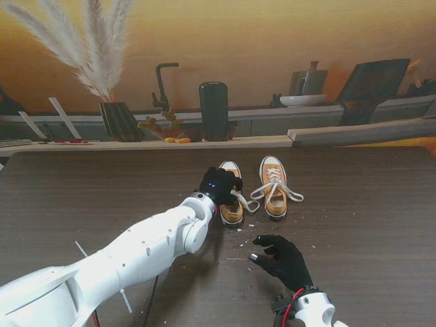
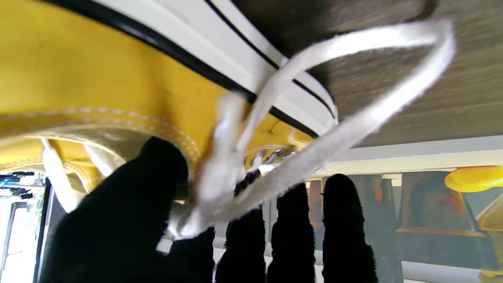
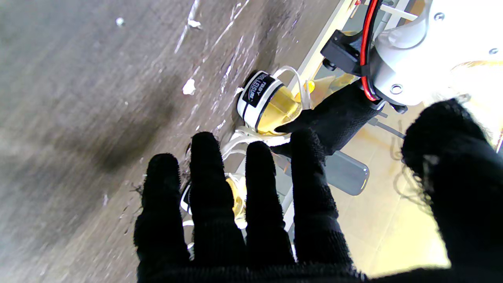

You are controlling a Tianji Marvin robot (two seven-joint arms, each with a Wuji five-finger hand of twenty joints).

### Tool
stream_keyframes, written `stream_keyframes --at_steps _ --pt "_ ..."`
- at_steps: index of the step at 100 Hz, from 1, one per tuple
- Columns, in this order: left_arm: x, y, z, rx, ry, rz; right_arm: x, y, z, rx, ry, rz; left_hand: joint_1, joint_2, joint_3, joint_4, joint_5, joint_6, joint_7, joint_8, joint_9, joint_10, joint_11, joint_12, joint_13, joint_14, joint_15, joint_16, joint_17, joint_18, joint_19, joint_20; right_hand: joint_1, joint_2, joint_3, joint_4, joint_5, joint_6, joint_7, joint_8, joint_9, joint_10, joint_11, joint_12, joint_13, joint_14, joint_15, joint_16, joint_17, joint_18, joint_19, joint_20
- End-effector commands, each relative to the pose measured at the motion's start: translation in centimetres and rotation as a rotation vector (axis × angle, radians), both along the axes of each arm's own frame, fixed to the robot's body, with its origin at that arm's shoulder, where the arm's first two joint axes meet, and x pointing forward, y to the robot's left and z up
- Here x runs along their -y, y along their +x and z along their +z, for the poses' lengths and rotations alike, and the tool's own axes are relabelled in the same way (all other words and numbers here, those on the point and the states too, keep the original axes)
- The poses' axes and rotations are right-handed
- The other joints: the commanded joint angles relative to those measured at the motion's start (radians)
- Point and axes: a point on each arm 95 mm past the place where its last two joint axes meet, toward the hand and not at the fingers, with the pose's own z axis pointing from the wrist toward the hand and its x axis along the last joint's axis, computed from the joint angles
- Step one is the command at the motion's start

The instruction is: Tie the shoelaces into a bow on the shoes

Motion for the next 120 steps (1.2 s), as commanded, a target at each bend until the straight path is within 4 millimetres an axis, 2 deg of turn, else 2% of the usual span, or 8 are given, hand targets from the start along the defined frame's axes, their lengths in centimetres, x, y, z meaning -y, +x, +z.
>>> stream_keyframes --at_steps 1,15,27,54,70,81,105,120 --pt "-0.1 -0.2 0.2 -0.016 0.000 0.004 -0.2 -0.2 0.0 -0.003 0.003 0.014 -0.064 0.056 -0.080 0.019 -0.048 0.061 -0.063 -0.033 -0.046 0.018 -0.024 -0.033 -0.037 -0.002 -0.018 -0.036 -0.027 0.001 -0.030 0.016 0.007 -0.005 -0.022 0.023 0.028 -0.009 -0.017 0.019 0.016 -0.002 -0.014 -0.006 0.028 0.004 0.010 0.009 0.006 0.002 0.015 -0.009" --pt "-0.3 -0.8 0.7 -0.071 0.009 0.035 -0.1 -0.3 0.0 0.000 0.003 0.015 -0.091 0.092 -0.251 0.032 -0.096 0.110 -0.194 -0.102 -0.114 0.035 -0.104 -0.085 -0.091 0.011 -0.094 -0.069 -0.079 0.030 -0.143 0.001 0.008 -0.005 -0.022 0.022 0.029 -0.010 -0.017 0.019 0.017 -0.002 -0.013 -0.005 0.027 0.004 0.010 0.008 0.006 0.002 0.015 -0.010" --pt "-0.6 -1.4 1.4 -0.083 -0.014 0.048 -0.2 -0.3 0.0 0.002 0.004 0.016 -0.116 0.174 -0.378 0.038 -0.150 0.132 -0.284 -0.144 -0.182 0.049 -0.191 -0.159 -0.144 0.026 -0.195 -0.131 -0.128 0.057 -0.269 -0.025 0.007 -0.003 -0.021 0.022 0.028 -0.009 -0.017 0.019 0.017 -0.001 -0.013 -0.005 0.029 0.005 0.010 0.008 0.007 0.002 0.016 -0.011" --pt "-2.0 -4.3 5.1 -0.065 -0.131 0.038 -0.3 -0.1 -0.1 0.013 -0.018 0.019 -0.129 0.234 -0.430 0.042 -0.172 0.146 -0.322 -0.159 -0.200 0.053 -0.236 -0.197 -0.158 0.028 -0.305 -0.200 -0.143 0.076 -0.325 -0.030 0.009 -0.006 -0.020 0.022 0.023 -0.012 -0.019 0.018 0.014 -0.004 -0.015 -0.006 0.021 0.001 0.006 0.007 0.002 -0.001 0.013 -0.013" --pt "-4.5 -8.4 7.8 -0.079 -0.235 0.026 -0.4 0.1 0.1 0.029 -0.032 0.022 -0.124 0.263 -0.444 0.042 -0.177 0.150 -0.335 -0.160 -0.205 0.058 -0.250 -0.206 -0.165 0.030 -0.342 -0.216 -0.157 0.077 -0.360 -0.037 0.007 -0.005 -0.023 0.022 0.013 -0.015 -0.021 0.018 0.005 -0.008 -0.017 -0.006 0.006 -0.004 0.001 0.006 -0.016 -0.007 0.003 -0.017" --pt "-7.0 -12.1 8.5 -0.077 -0.291 0.030 -0.4 0.2 0.3 0.052 -0.057 0.029 -0.105 0.275 -0.447 0.046 -0.159 0.160 -0.337 -0.158 -0.189 0.067 -0.257 -0.211 -0.148 0.038 -0.356 -0.223 -0.160 0.082 -0.389 -0.040 0.004 0.002 -0.031 0.022 0.004 -0.020 -0.024 0.017 -0.008 -0.014 -0.022 -0.007 -0.014 -0.014 -0.006 0.004 -0.036 -0.023 -0.010 -0.020" --pt "-12.8 -18.9 7.3 0.003 -0.331 0.041 -0.3 0.3 0.6 0.081 -0.100 0.043 -0.100 0.289 -0.454 0.048 -0.134 0.156 -0.337 -0.154 -0.150 0.068 -0.259 -0.212 -0.114 0.041 -0.361 -0.225 -0.148 0.089 -0.405 -0.039 0.006 0.008 -0.049 0.024 -0.010 -0.030 -0.027 0.017 -0.025 -0.025 -0.029 -0.008 -0.045 -0.046 -0.022 -0.003 -0.057 -0.063 -0.046 -0.032" --pt "-14.8 -21.7 5.6 0.010 -0.374 0.047 0.0 0.3 0.7 0.094 -0.128 0.046 -0.086 0.289 -0.456 0.054 -0.134 0.151 -0.345 -0.153 -0.151 0.072 -0.269 -0.216 -0.125 0.047 -0.383 -0.233 -0.157 0.096 -0.469 -0.058 0.008 0.014 -0.063 0.027 -0.018 -0.042 -0.031 0.015 -0.037 -0.035 -0.037 -0.010 -0.067 -0.073 -0.050 -0.020 -0.079 -0.098 -0.085 -0.050"
